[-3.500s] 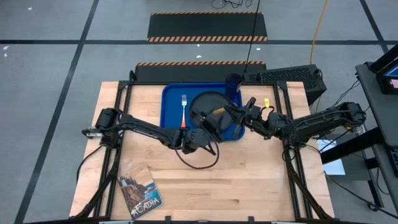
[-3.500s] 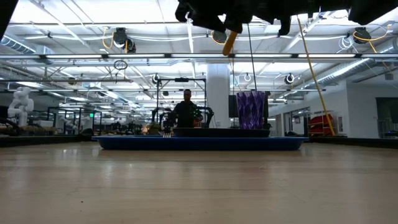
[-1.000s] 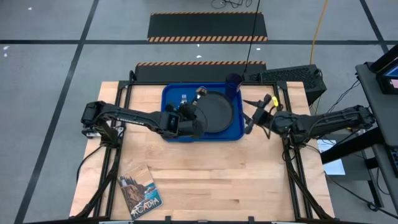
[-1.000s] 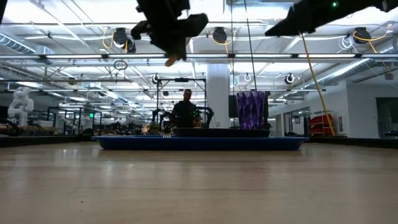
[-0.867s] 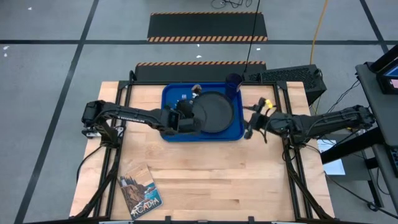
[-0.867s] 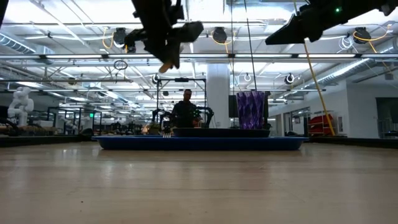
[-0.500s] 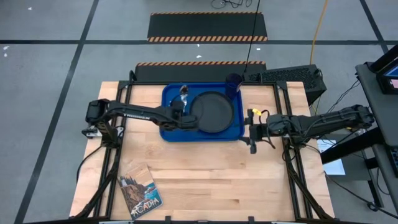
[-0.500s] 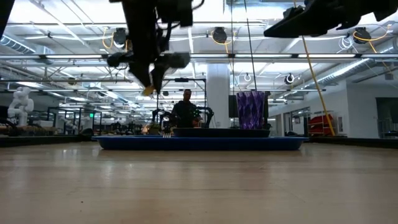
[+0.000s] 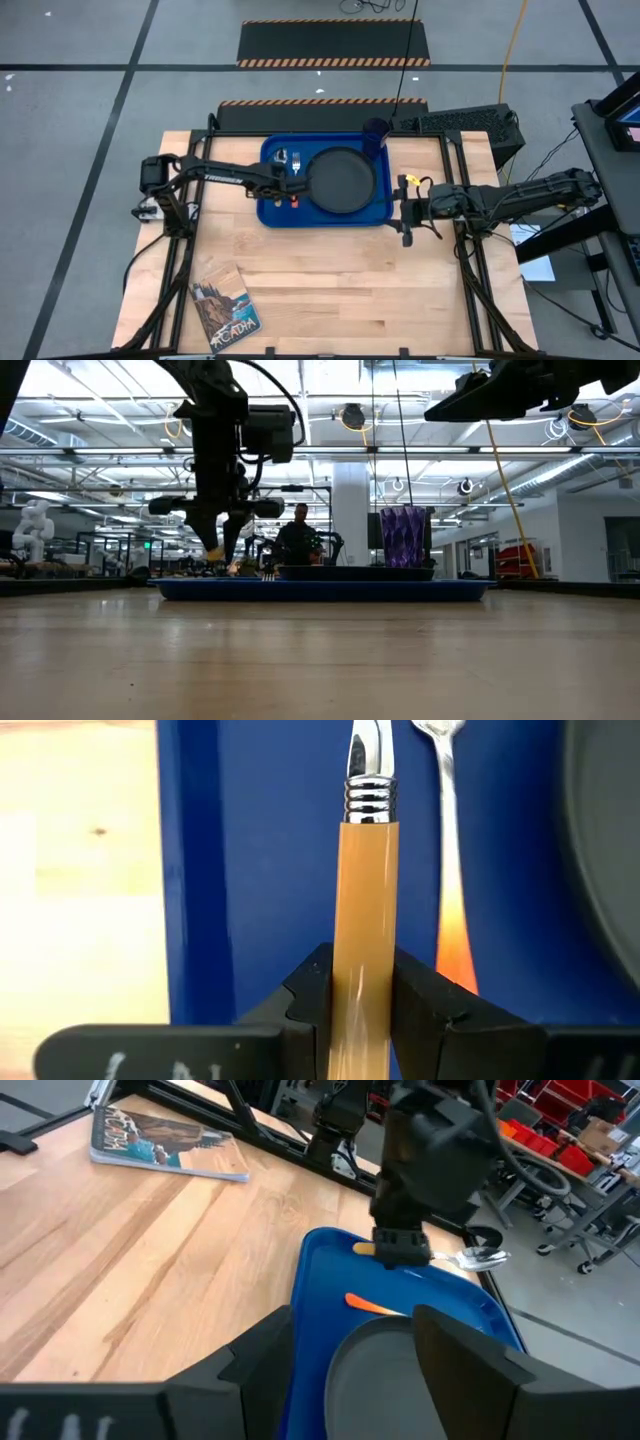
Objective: Pick and place plate/cup/fork/spoon on tray
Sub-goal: Put the yellow spoon on the blue serving tray to the left of the orange fork
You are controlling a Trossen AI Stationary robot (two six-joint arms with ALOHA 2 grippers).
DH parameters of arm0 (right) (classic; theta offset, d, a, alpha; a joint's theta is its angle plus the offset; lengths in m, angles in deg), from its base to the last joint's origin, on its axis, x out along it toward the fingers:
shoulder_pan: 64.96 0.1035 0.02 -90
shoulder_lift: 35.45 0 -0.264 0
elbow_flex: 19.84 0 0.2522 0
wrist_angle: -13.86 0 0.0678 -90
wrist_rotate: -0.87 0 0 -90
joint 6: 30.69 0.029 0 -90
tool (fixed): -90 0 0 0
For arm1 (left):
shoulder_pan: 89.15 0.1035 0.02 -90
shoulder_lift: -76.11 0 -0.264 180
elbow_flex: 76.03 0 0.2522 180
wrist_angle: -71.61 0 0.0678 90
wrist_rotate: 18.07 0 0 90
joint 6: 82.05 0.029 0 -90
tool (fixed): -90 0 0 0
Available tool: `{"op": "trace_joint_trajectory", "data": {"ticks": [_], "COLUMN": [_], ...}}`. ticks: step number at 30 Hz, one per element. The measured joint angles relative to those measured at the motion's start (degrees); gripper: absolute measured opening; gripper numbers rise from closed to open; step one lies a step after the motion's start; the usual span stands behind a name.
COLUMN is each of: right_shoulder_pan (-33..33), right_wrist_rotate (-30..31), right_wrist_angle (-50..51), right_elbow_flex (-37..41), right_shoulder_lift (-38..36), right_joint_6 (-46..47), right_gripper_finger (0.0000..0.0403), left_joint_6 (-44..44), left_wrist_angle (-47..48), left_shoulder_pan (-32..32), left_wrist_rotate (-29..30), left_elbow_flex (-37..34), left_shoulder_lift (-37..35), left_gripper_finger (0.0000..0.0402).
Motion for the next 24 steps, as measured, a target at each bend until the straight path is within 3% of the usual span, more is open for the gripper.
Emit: {"op": "trace_joint_trajectory", "data": {"ticks": [4,12,24], "right_shoulder_pan": [0.00,0.00,0.04], "right_wrist_rotate": [-0.02,-0.02,-0.06], "right_wrist_angle": [0.83,1.18,3.41], "right_elbow_flex": [0.00,0.00,0.00], "right_shoulder_lift": [0.00,-0.02,-0.02], "right_joint_6": [0.02,0.11,3.04], "right_gripper_finger": [0.0199,0.0199,0.0199], "left_joint_6": [0.36,6.53,6.86], "left_wrist_angle": [-0.07,-4.75,-5.60], "left_shoulder_pan": [3.05,7.05,8.58], "left_wrist_rotate": [-0.80,-7.91,-9.70], "left_elbow_flex": [0.00,-0.01,-0.04], "left_shoulder_lift": [0.00,1.03,4.51], "left_gripper_finger": [0.0076,0.0076,0.0076]}}
